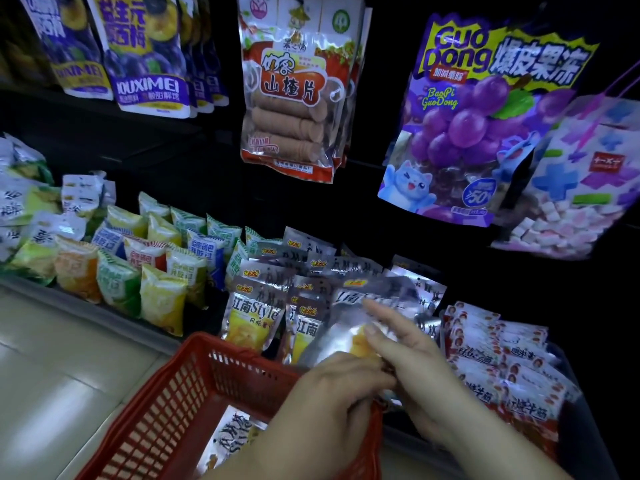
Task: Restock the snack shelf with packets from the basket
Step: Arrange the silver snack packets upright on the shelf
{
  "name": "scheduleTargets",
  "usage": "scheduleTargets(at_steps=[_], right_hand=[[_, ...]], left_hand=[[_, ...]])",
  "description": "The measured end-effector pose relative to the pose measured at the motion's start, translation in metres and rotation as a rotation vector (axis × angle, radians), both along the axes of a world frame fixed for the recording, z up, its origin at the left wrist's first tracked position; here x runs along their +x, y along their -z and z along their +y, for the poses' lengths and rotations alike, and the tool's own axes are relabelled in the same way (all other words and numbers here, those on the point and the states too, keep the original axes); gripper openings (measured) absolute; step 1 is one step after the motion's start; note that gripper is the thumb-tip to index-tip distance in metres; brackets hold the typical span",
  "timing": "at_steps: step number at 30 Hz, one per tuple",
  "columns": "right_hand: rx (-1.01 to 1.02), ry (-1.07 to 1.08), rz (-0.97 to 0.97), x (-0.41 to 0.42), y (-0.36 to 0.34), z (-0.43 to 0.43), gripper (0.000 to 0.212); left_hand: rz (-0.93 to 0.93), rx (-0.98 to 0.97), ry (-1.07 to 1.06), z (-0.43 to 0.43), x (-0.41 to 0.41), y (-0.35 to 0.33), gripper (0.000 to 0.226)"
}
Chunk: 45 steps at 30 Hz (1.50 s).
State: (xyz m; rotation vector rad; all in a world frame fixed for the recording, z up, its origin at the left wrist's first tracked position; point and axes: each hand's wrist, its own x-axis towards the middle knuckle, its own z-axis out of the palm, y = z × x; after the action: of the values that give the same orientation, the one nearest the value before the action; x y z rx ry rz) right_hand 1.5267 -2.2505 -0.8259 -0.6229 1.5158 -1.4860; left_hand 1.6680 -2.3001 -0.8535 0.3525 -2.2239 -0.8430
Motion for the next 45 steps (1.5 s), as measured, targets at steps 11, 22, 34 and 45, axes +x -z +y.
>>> scheduleTargets(at_steps=[11,22,34,45], right_hand=[[-0.037,-0.182,0.201,-0.023,-0.012,0.01,0.049],[-0.093,-0.081,0.238,-0.013,-0.009,0.013,0.044],[-0.115,0.082,0.418,-0.021,-0.001,0.009,0.039],[-0.059,-0.238,0.197,-0.038,-0.006,0.011,0.081]], left_hand=[[0.028,0.802,-0.231,-0.039,0.019,-0.032,0.052],[0.143,0.928,-0.212,-0.04,0.017,-0.029,0.036],[0.119,0.941,-0.185,-0.037,0.014,-0.023,0.044],[0.095,0.998,-0.148,-0.041,0.03,-0.028,0.053]])
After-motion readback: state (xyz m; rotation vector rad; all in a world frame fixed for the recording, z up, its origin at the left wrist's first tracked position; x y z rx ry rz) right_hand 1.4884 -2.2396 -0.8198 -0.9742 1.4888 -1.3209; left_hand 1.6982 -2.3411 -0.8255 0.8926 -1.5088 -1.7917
